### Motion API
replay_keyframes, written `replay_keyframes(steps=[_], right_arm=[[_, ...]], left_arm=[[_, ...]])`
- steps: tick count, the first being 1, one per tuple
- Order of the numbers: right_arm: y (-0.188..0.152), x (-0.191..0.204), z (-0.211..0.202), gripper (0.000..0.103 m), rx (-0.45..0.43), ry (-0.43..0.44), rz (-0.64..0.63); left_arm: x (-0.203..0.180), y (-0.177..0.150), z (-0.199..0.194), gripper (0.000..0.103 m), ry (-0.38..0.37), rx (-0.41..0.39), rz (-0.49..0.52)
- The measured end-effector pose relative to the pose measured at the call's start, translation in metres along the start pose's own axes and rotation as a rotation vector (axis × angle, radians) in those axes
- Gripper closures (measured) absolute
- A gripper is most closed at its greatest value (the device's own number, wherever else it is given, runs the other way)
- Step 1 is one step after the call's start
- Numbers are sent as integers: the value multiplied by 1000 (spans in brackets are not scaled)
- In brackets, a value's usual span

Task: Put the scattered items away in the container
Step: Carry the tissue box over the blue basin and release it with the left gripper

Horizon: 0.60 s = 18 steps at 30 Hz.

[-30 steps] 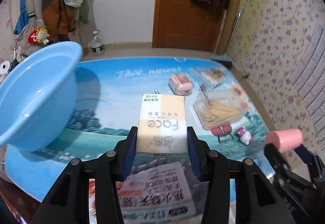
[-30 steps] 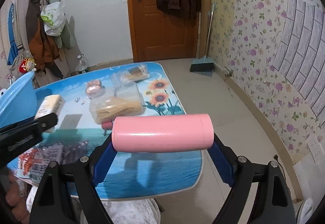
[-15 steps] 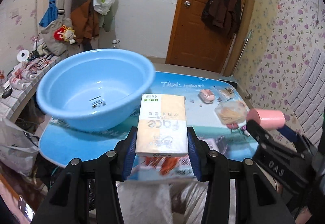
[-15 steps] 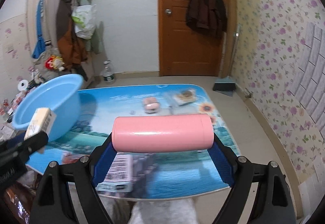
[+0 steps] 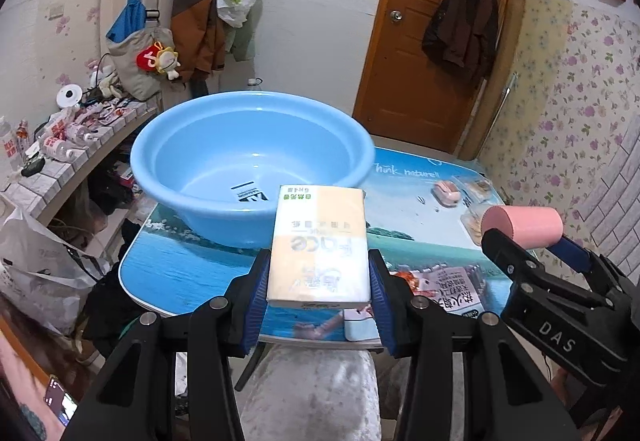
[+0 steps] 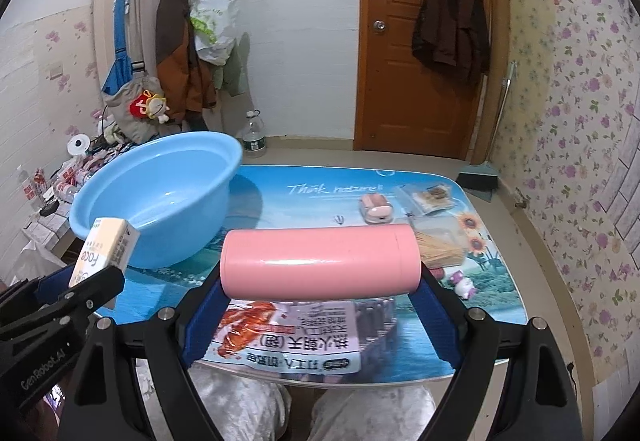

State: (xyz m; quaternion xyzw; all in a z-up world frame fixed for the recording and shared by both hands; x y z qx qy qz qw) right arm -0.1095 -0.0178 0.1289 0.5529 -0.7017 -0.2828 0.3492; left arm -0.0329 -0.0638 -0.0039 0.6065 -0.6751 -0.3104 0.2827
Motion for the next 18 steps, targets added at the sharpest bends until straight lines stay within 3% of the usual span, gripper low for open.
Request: replay_keyframes(steps=[18], right_arm=[[28, 51, 11, 15, -30, 53, -64]], left_arm=[[41, 30, 7, 59, 69, -54, -19]])
Point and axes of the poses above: each gripper's, at about its wrist camera, not at the fingertips, and z roughly the way its jaws point, x to its left, y to its top, the point moved 7 cm from there along z, roughly the way its jaws point, and after that the axes turned 13 degrees about z, right-handed, at the moved point
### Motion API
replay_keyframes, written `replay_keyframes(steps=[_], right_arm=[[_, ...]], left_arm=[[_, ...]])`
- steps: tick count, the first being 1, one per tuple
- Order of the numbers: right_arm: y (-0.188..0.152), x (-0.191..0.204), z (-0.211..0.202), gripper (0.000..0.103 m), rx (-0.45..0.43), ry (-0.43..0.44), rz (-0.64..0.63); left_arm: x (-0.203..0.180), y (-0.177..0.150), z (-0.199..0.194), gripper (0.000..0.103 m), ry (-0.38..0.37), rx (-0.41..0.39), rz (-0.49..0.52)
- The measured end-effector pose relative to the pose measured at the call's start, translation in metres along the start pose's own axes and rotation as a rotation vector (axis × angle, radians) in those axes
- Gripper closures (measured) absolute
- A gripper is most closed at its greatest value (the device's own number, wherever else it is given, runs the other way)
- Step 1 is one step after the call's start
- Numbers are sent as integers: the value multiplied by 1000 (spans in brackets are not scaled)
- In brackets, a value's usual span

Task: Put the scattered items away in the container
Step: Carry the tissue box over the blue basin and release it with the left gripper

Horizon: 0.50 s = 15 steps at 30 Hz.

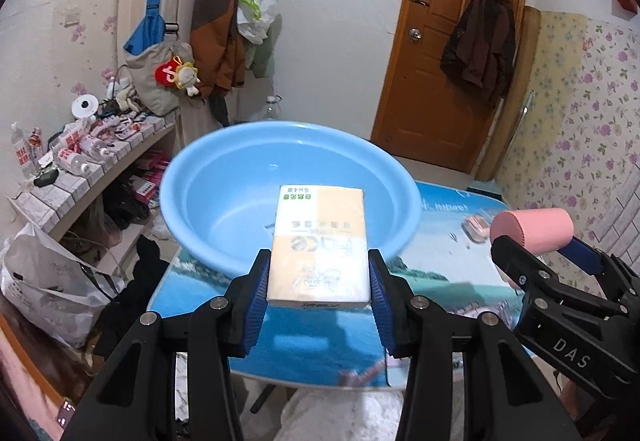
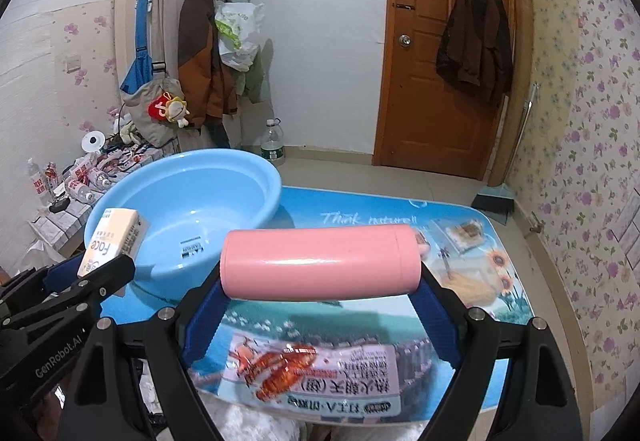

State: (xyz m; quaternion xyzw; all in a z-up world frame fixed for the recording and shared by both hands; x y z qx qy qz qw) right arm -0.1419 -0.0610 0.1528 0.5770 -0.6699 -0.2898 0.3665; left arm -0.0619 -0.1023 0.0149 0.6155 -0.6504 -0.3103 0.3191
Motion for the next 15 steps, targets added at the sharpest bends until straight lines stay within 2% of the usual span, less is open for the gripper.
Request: replay_keyframes(steps=[6, 15], right_arm=[[15, 17, 13, 15, -13, 11, -22], [45, 51, 36, 15, -35, 38, -71]], left_arm=[[20, 9, 10, 59, 16, 2, -19], [64, 41, 33, 59, 58, -19, -21]])
Point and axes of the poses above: each gripper's, at about its wrist camera, not at the fingertips, and z roughly the way its jaws point, x to its left, y to its top, the point moved 7 cm from there along z, roughly the way its jaws point, and after that the axes turned 13 degrees about z, right-handed, at the moved point
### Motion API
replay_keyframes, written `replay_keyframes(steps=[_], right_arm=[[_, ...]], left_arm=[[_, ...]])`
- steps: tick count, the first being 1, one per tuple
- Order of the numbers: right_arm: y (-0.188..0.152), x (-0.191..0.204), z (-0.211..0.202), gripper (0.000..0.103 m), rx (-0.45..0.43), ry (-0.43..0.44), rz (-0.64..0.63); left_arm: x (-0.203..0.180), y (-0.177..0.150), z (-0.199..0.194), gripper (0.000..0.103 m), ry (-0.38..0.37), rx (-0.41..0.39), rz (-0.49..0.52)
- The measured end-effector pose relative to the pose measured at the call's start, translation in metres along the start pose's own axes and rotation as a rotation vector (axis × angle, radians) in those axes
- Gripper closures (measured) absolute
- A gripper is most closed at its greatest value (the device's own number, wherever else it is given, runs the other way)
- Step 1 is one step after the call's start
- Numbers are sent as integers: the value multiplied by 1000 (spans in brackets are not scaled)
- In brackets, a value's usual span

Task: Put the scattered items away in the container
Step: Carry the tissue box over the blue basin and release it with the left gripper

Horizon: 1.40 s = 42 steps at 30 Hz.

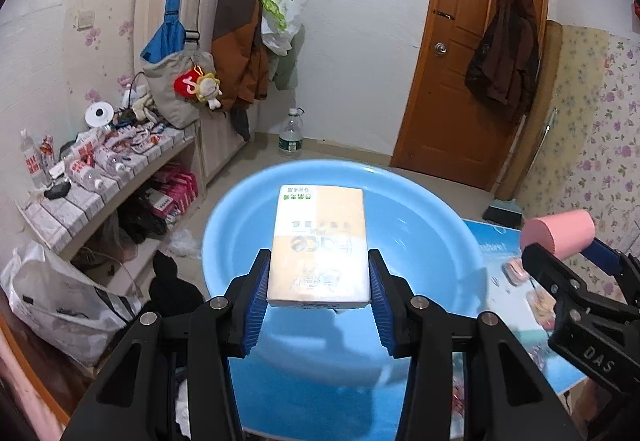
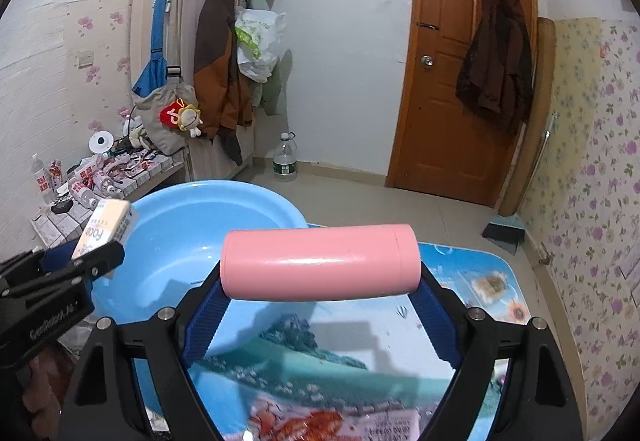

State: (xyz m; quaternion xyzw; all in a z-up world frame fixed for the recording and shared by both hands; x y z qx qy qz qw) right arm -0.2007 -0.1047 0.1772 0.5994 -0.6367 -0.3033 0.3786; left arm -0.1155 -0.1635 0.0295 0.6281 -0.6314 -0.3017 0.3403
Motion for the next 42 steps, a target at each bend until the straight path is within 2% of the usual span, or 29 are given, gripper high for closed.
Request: replay_keyframes(steps=[7, 13, 15, 16, 17, 19, 30, 32, 37, 42], right_arm=[[-6, 25, 33, 15, 55, 24, -38], [-14, 27, 55, 15, 92, 15, -35], [-15, 26, 59, 15, 97, 12, -34], [-15, 25, 60, 15, 98, 12, -34], [-16, 24, 60, 15, 98, 11, -34], [-16, 23, 62, 15, 100, 11, -34], [-26, 27, 62, 15, 116, 18, -53], [-26, 27, 62, 15, 119, 23, -56], [-18, 29, 60, 15, 101, 30, -72], [-15, 38, 68, 15, 146, 83, -59]], left_arm=[[-4, 5, 39, 59, -27, 43, 51], [-8, -4, 62, 57, -46, 99, 84], [-6, -7, 66, 47, -48, 107, 74], [-4, -9, 66, 35, -44, 110, 69], [-3, -10, 66, 30, -40, 109, 67], [-1, -10, 64, 29, -37, 98, 73], [11, -14, 43, 10, 30, 63, 80], [16, -21, 36, 2, 64, 60, 77], [21, -45, 23, 2, 78, 78, 39], [26, -40, 16, 2, 106, 52, 43]])
Point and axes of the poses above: each gripper's, at about its wrist camera, not at the fingertips, and z roughly the way its jaws point, x to its left, y to its top, the point moved 7 cm from there along z, roughly the way its jaws point, and after that the axes turned 13 degrees about z, right-handed, at the moved point
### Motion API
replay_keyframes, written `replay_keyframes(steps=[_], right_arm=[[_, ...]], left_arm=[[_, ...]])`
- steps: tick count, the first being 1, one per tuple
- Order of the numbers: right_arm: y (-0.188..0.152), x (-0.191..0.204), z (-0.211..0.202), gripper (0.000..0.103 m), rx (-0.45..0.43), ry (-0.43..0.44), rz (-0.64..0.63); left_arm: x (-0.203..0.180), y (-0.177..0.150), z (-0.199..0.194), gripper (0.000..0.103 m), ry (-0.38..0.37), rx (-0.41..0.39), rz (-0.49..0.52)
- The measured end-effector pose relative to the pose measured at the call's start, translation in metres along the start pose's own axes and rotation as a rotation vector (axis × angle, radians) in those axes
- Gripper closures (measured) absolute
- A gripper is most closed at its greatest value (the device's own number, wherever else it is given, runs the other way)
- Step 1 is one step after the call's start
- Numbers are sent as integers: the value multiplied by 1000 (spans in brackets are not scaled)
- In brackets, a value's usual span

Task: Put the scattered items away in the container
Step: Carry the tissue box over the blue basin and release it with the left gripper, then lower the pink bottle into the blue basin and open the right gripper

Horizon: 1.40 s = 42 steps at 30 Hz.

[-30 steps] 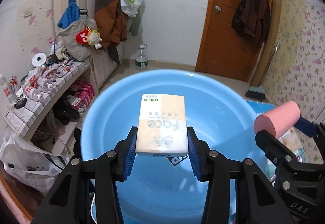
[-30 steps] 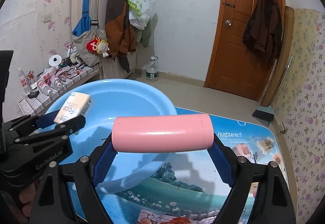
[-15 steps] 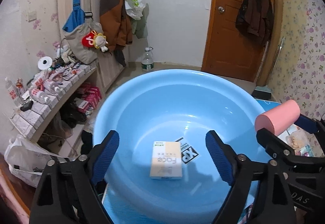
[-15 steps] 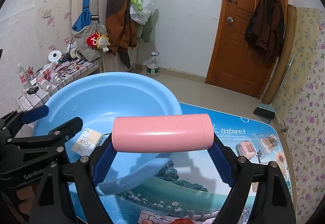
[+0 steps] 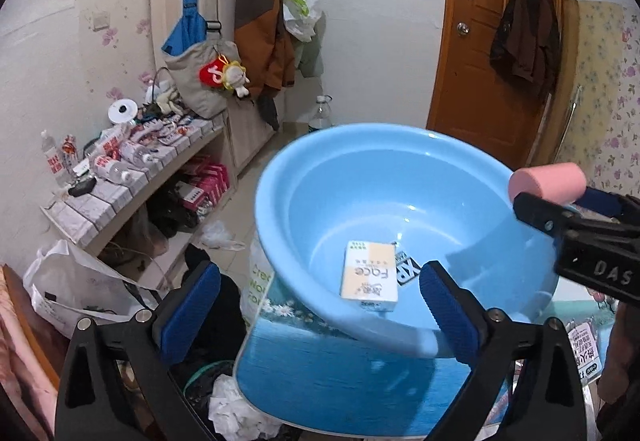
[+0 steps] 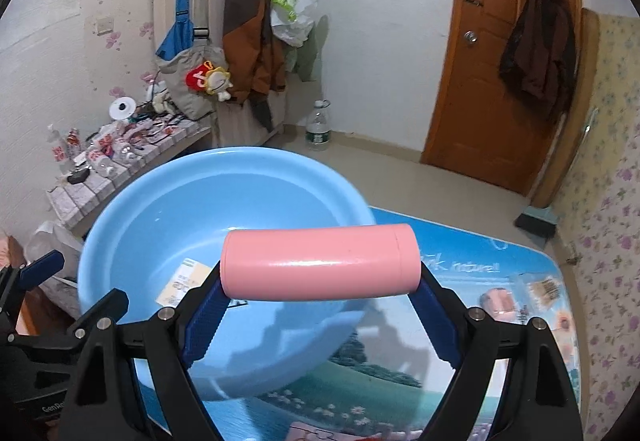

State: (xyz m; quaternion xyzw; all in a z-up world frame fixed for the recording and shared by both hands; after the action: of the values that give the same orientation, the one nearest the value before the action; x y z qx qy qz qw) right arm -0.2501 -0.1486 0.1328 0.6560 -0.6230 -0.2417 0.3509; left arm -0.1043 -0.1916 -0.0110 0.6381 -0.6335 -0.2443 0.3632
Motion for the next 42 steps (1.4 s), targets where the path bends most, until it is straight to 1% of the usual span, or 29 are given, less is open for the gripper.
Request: replay_keyframes(steps=[5, 12, 28, 31, 32, 33, 34, 36, 38, 42], right_arm=[[-2, 12, 10, 15, 21, 5, -43], [-12, 26, 22, 15, 67, 13, -51], [-17, 35, 35, 15, 69, -23, -102], [-17, 34, 36, 13, 75, -10, -101], [-16, 34, 36, 12, 70, -15, -102], [-14, 33, 35, 8, 53, -28, -110], [-12, 33, 33, 7, 34, -36, -119], [-9, 34, 27, 7, -1, -34, -132], [-6, 33, 23, 7, -18, -37, -134], [-5, 26, 20, 7, -18, -38, -103]], left_arm=[[0, 0, -1, 2, 4, -7, 9], [-1, -1, 3, 2, -2, 4, 7], [7, -2, 9, 2, 11, 11, 0], [7, -1, 8, 2, 15, 8, -2], [8, -1, 7, 2, 15, 6, -5], [9, 0, 7, 2, 16, 4, -11], [10, 1, 7, 2, 17, 1, -16], [12, 2, 6, 2, 19, -1, -20], [14, 2, 5, 2, 20, -1, -24], [13, 2, 3, 2, 13, -1, -32]])
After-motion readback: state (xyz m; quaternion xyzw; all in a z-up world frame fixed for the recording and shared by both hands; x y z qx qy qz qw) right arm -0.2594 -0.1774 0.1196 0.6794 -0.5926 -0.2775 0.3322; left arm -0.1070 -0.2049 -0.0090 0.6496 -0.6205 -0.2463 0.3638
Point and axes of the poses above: each gripper's, at about its wrist camera, not at the fingertips, and z roughly the way its jaws point, x to its left, y to its top, the point moved 7 cm from there along z, roughly the way its jaws point, and after that the axes turned 13 degrees about z, right-handed, at the moved point
